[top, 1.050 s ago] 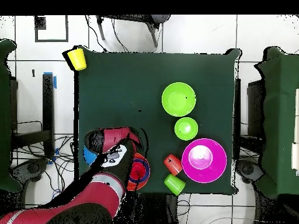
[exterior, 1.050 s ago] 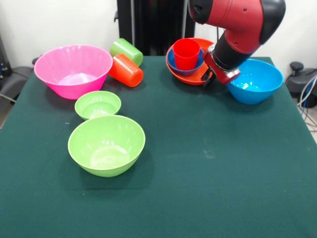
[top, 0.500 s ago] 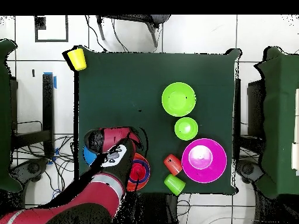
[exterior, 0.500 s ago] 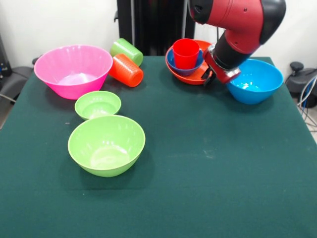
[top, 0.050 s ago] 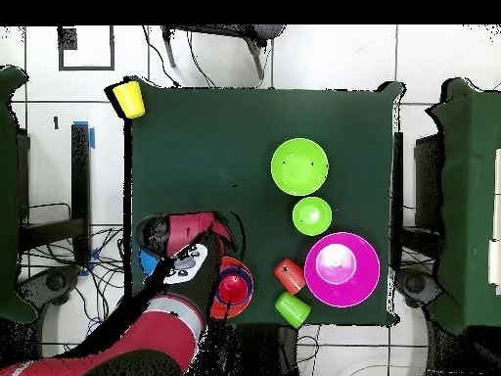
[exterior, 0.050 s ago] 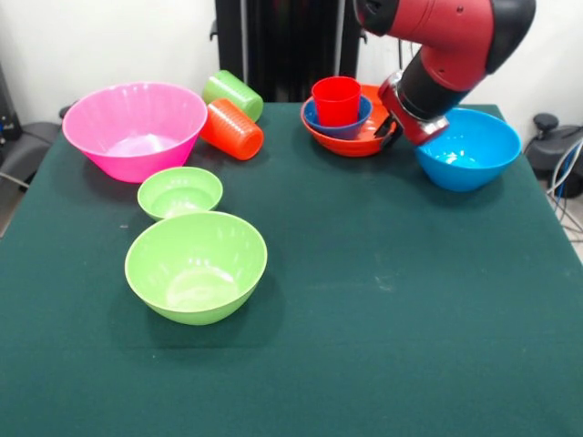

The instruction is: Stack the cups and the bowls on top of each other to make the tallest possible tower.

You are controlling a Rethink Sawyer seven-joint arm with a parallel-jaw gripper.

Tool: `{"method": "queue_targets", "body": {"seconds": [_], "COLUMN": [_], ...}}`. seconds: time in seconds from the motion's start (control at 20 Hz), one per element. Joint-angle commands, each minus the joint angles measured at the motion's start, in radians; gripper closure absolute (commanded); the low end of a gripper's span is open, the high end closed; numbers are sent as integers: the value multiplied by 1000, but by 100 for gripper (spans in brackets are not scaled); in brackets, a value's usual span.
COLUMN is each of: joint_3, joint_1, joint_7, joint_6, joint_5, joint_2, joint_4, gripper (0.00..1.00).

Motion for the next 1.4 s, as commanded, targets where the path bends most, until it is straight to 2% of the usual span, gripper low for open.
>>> {"method": "queue_targets", "body": {"seconds": [0.05,0.3,0.5,0.8,1.05,1.4], "joint_3": [56,54,58,50,33,-4], "joint_1": [12,1,-4,-4,8,-2], "joint_7": [48,28,27,39,60,20], "joint_6": [122,184,199,172,128,133], "joint_5": [5,-3,-11,-28,-46,-79], "joint_2": [-65,-112,-108,-59,21,83], "joint_4": [-93,-79,-97,-146,-220,-313], "gripper": [100,100,100,100,100,100]}}
